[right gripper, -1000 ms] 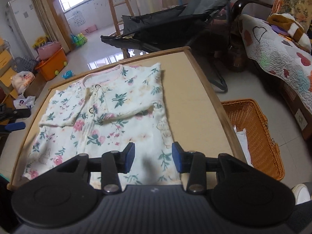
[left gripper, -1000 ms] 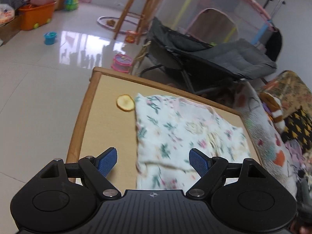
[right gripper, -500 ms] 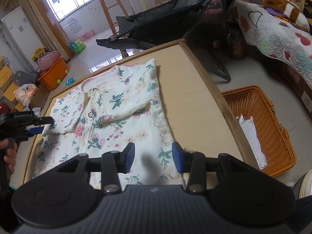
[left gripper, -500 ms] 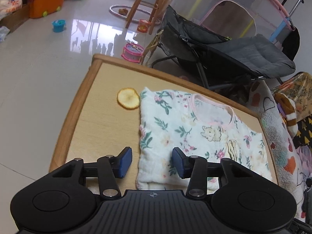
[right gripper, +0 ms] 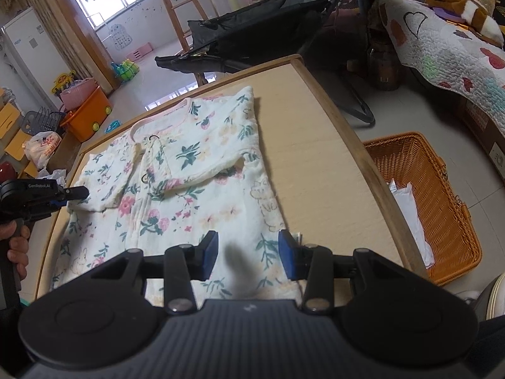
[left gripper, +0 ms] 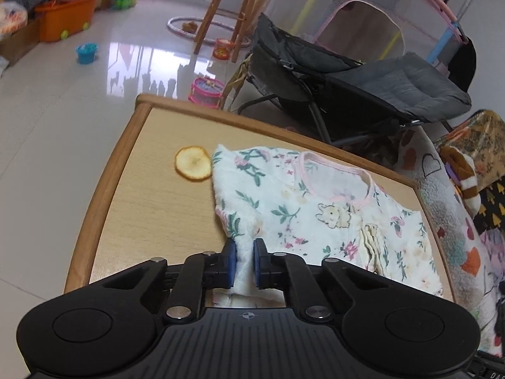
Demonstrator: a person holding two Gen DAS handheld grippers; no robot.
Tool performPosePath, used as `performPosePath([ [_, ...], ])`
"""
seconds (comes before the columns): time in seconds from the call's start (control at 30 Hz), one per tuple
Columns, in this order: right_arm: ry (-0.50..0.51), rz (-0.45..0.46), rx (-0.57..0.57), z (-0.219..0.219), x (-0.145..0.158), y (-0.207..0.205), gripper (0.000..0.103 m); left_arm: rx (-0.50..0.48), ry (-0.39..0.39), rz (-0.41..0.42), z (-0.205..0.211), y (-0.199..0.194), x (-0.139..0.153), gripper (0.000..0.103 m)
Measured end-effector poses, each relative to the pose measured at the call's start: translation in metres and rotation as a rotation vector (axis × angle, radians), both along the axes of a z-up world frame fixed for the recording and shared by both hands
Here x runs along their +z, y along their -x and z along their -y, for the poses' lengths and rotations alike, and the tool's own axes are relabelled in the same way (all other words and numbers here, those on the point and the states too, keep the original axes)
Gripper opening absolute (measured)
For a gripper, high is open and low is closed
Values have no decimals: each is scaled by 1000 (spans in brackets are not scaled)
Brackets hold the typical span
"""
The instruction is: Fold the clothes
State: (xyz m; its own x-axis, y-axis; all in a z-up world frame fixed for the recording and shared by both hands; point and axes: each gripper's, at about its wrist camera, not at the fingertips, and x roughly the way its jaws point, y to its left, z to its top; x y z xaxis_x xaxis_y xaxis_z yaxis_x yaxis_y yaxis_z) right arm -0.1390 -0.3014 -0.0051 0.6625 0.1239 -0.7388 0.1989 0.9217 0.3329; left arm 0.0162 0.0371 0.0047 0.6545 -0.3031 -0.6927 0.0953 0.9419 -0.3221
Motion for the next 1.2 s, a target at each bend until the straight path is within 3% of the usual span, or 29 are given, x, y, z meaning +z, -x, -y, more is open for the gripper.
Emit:
performPosePath([
  [0.4, -16, 6, 4, 1, 2, 1, 41, -209, -287, 131, 56, 15, 43, 9],
  [0.63, -28, 10, 4, 3, 2, 2, 41, -296, -323, 153, 83, 25, 47, 9],
  [1.2, -47, 12, 9, 5, 2, 4, 41, -378, -375, 111, 112, 25, 36, 9],
])
